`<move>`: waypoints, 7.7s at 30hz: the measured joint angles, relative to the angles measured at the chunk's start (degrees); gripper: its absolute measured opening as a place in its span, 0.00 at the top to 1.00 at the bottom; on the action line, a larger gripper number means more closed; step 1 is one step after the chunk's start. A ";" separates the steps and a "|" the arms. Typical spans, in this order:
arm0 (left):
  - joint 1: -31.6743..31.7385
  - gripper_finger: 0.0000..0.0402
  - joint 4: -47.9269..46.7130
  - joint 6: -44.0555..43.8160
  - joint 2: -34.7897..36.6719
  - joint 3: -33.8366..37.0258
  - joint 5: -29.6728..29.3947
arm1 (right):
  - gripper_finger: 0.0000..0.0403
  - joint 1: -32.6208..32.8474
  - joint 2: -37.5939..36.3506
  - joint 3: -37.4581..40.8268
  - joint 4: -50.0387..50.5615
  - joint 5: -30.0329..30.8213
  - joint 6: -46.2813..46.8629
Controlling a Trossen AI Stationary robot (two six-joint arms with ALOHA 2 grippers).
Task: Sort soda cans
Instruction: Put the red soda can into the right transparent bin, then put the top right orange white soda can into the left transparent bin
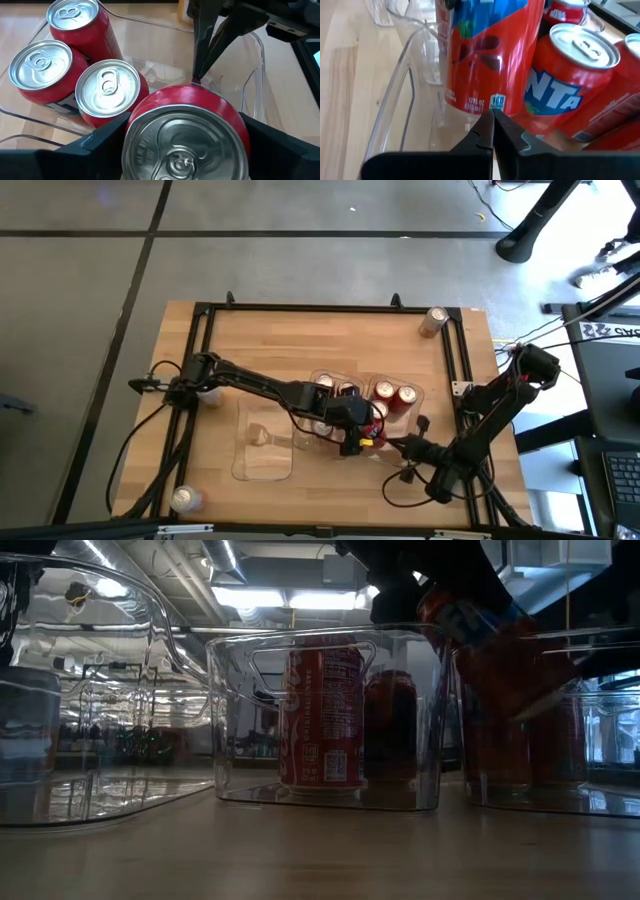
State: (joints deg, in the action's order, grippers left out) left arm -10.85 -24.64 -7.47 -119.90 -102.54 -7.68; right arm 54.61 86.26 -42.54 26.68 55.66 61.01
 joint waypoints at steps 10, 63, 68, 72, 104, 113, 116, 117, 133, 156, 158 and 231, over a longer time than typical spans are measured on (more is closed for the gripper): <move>0.02 0.25 2.23 0.40 -0.67 0.00 0.01 | 0.99 -2.31 0.67 0.00 -1.06 -4.39 -2.20; -0.04 0.27 6.99 2.36 -6.83 0.02 1.52 | 0.99 -0.28 -5.12 -5.57 9.74 -4.22 -8.92; -0.01 0.27 6.95 3.17 -6.75 -0.09 1.33 | 0.99 -0.28 -5.12 -5.57 9.96 -3.82 -8.90; 0.02 0.20 6.70 3.15 -6.75 -0.09 1.33 | 0.99 -0.28 -5.12 -5.57 9.97 -3.78 -8.87; -4.56 0.09 -20.98 -10.02 16.18 -0.15 -13.86 | 0.99 -0.26 -5.12 -5.51 10.32 -7.26 -10.32; -11.16 0.09 -45.97 -27.46 21.04 -0.04 -26.11 | 0.98 -4.08 -5.12 -5.51 10.36 -7.91 -10.47; -12.26 0.09 -52.28 -32.20 22.06 -0.04 -26.72 | 0.91 -6.90 -5.12 -5.51 10.45 -8.80 -12.06; -12.49 0.09 -53.97 -33.29 22.20 -0.04 -26.85 | 0.87 -7.91 -5.12 -5.51 10.51 -8.77 -13.14; -12.62 0.09 -64.37 -26.47 24.48 1.54 -29.01 | 0.33 -27.17 -9.40 -20.53 38.02 -10.68 -18.01; -8.48 0.09 -3.92 -14.41 67.76 60.56 -30.01 | 0.32 -85.34 -9.69 -29.97 50.19 -18.38 -39.91; -8.54 0.09 1.24 -13.15 68.04 64.30 -29.99 | 0.32 -91.36 -9.69 -29.96 49.24 -22.50 -42.56; -8.28 0.09 11.30 -12.58 67.95 78.09 -32.22 | 0.15 -109.00 6.80 -24.83 28.08 -22.20 -40.15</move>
State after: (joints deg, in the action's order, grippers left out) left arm -19.14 -13.34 -20.05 -51.94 -24.45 -39.90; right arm -54.39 93.07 -67.37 54.75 33.45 20.87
